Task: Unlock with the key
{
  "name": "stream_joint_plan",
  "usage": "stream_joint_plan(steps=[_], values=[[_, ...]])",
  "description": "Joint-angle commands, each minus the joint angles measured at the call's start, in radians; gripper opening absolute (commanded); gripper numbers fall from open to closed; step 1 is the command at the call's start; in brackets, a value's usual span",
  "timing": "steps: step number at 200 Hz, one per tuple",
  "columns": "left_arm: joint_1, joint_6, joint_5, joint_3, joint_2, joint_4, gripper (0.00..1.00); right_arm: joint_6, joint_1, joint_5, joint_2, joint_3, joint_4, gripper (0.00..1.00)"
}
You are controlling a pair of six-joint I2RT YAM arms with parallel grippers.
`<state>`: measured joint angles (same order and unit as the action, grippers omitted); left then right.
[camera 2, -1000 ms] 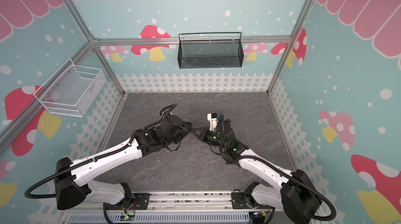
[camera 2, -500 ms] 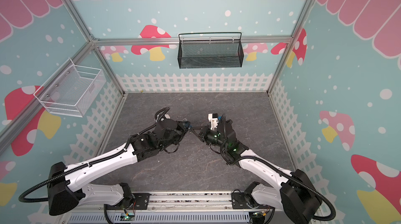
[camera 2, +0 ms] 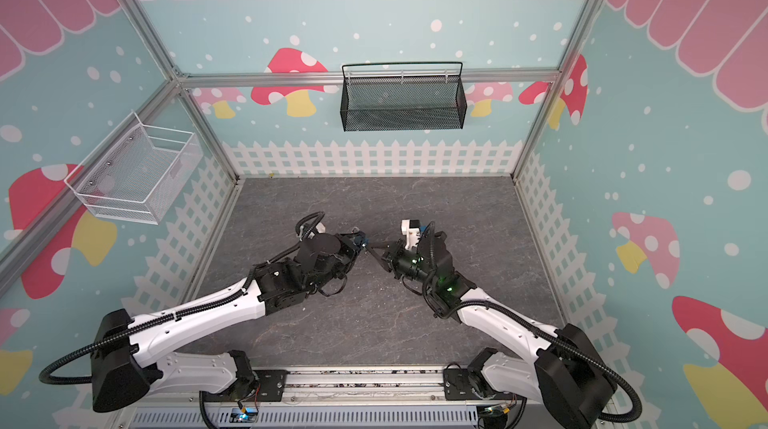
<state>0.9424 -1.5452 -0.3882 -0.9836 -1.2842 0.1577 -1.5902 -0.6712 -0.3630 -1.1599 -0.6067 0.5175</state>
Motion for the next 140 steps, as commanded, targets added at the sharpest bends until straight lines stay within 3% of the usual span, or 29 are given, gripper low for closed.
stream_joint_plan(steps=[1,93,140], values=[[0.01,-0.032,-0.007,0.013,0.001,-0.127,0.0,-0.056,-0.005,-0.019,0.016,-0.001,0.082,0.0],[0.033,-0.04,-0.027,0.056,0.019,-0.319,0.0,-0.188,-0.004,0.016,0.044,0.043,0.118,0.0],[0.029,0.035,-0.065,-0.016,0.055,-0.11,0.0,-0.051,-0.004,0.046,0.05,0.012,0.046,0.0]])
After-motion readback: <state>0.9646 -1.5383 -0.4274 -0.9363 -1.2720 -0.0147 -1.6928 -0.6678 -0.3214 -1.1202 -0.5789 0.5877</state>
